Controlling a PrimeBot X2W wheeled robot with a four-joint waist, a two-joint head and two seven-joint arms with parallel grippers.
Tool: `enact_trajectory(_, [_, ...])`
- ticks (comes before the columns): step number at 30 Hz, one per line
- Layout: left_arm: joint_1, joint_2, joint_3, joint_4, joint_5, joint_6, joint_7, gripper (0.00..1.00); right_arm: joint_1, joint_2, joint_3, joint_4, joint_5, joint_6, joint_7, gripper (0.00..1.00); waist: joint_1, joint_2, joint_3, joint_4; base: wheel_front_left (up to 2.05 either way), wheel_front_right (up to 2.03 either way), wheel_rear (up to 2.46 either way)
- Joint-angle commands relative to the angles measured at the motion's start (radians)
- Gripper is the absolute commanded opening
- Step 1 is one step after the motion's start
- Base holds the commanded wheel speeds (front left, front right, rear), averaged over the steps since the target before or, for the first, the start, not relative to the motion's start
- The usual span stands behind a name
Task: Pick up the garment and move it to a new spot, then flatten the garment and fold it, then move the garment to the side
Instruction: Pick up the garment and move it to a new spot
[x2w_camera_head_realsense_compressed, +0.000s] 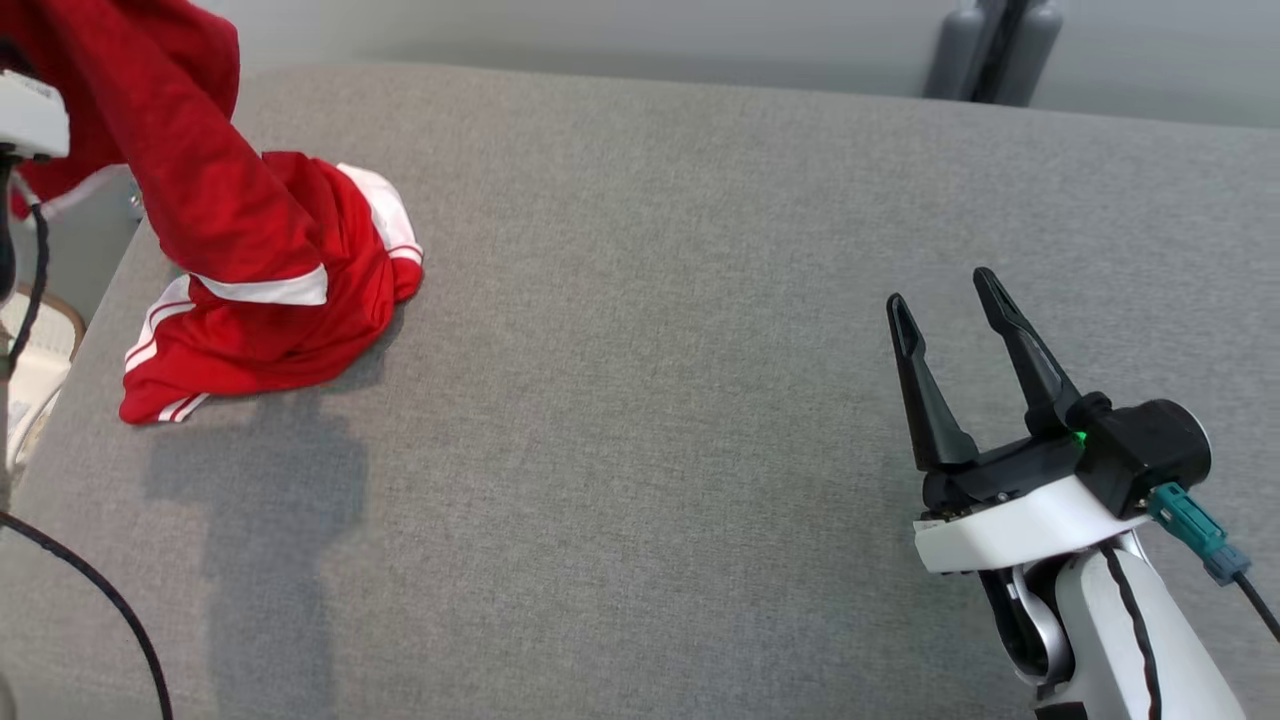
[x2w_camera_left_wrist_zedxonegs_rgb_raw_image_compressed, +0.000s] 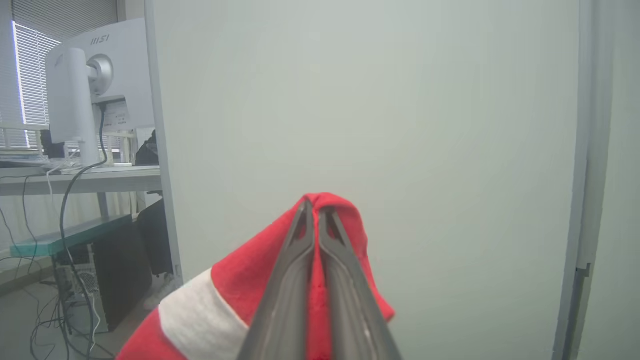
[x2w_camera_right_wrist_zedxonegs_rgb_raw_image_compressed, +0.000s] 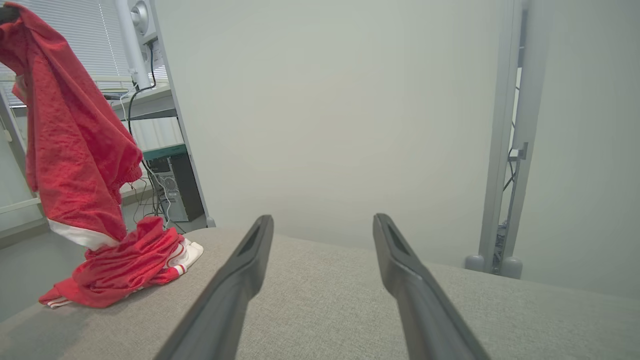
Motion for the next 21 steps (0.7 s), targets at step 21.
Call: enact_trajectory(21, [0.288, -0.201, -0.161, -0.522, -0.019, 0.067, 0.102, 0.00, 0.029, -0.003, -0.104, -0.040, 0.049, 0.000, -0.003, 1.00, 0.0000, 0.0000, -0.096, -0.276, 0.00, 0.00, 0.00])
